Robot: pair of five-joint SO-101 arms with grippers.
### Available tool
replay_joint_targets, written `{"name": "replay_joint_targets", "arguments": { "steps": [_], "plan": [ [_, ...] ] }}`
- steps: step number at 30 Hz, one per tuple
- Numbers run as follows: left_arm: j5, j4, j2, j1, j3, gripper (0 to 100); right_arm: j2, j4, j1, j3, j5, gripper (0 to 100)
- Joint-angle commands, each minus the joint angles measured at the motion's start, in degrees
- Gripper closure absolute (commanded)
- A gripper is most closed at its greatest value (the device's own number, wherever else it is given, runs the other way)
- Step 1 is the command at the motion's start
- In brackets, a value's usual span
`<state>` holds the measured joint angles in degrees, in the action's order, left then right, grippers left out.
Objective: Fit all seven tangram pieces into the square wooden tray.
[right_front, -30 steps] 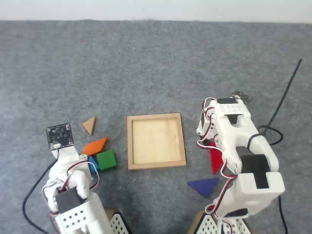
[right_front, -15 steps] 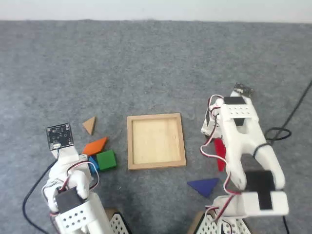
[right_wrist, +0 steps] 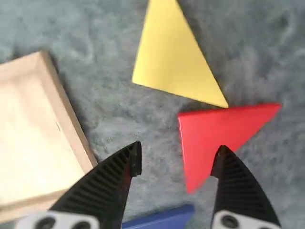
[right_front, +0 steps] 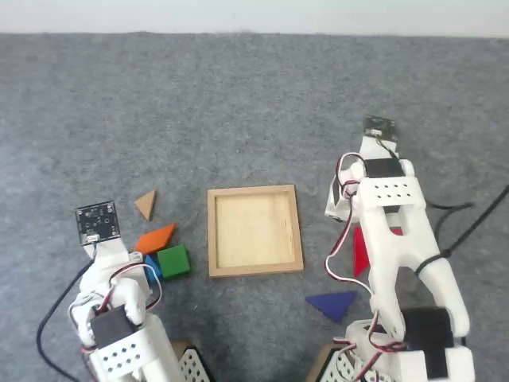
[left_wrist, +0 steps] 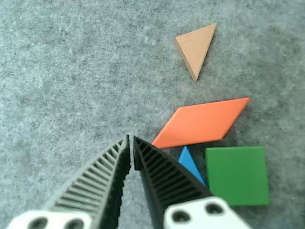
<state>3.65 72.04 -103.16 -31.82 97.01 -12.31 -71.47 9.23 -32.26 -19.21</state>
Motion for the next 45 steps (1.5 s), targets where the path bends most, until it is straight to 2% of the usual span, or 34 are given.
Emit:
{"name": "replay_joint_targets", "arguments": {
  "steps": [1, 6, 11, 20, 26, 33, 39, 45],
  "plan": [
    [0.26, 0.26, -0.97, 0.26, -0.66, 99, -2.59, 0.31, -2.42, -1.58, -11.6, 75.7],
    [0.26, 0.26, -0.97, 0.26, -0.66, 99, -2.59, 8.75, -5.67, -10.11, -21.36, 75.7],
    [0.26, 0.26, -0.97, 0.26, -0.66, 99, -2.51, 19.03, -7.96, -16.62, -24.18, 75.7],
    [0.26, 0.26, -0.97, 0.26, -0.66, 99, -1.89, 23.34, -7.78, -17.58, -27.43, 75.5],
    [0.26, 0.26, -0.97, 0.26, -0.66, 99, 7.25, 27.21, -7.69, -16.88, -28.92, 64.1],
    [0.26, 0.26, -0.97, 0.26, -0.66, 99, 15.87, 21.49, -7.78, -8.26, -29.1, 63.8],
    [0.26, 0.26, -0.97, 0.26, -0.66, 99, 16.92, 20.18, -7.78, -7.47, -29.1, 64.0],
    [0.26, 0.26, -0.97, 0.26, -0.66, 99, 17.01, 20.18, -7.78, -7.47, -28.4, 77.2]
  ]
}}
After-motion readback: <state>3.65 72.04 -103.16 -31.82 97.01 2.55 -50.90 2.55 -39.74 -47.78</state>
